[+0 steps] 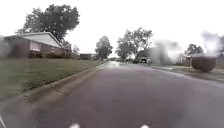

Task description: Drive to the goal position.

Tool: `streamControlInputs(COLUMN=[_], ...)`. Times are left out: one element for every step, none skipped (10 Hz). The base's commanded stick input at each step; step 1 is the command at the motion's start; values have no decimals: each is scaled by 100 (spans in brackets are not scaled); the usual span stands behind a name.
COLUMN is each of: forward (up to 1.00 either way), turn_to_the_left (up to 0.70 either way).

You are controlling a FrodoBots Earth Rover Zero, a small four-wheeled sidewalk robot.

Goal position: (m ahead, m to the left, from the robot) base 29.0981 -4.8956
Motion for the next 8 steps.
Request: streamControlInputs(forward=[50,50,50,50,50,50,50,50], turn_to_the_left=[0,0,0,0,0,0,0,-30])
